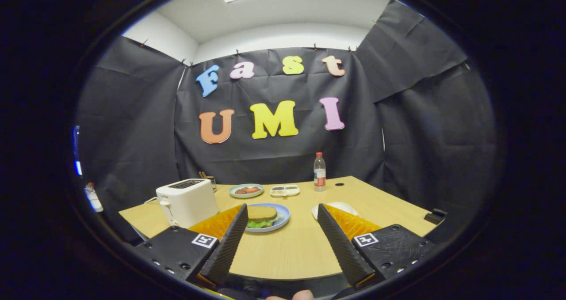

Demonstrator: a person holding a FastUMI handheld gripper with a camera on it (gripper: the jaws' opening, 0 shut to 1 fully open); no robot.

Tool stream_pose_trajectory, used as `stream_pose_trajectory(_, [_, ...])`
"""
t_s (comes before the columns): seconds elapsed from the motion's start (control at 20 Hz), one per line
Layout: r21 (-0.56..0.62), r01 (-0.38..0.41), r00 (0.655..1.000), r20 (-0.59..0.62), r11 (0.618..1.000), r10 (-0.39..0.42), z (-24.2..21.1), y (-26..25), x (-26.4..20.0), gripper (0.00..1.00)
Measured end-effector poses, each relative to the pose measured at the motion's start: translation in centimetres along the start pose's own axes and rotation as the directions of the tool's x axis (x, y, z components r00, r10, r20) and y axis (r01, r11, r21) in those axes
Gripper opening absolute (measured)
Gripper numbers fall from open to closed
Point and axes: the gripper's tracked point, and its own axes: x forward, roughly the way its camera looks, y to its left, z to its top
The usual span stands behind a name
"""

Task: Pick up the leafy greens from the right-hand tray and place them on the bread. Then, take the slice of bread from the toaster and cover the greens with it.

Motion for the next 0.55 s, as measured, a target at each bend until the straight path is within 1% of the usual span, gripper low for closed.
stream_pose_trajectory(0.25, [-0.027,-0.006,0.998,-0.056,1.0,0.004,-2.7,0.3,-0.4,0.96])
stream_pose_trajectory(0.55, [-0.04,-0.017,0.998,-0.059,0.999,0.014,-2.8,0.8,-0.1,0.96])
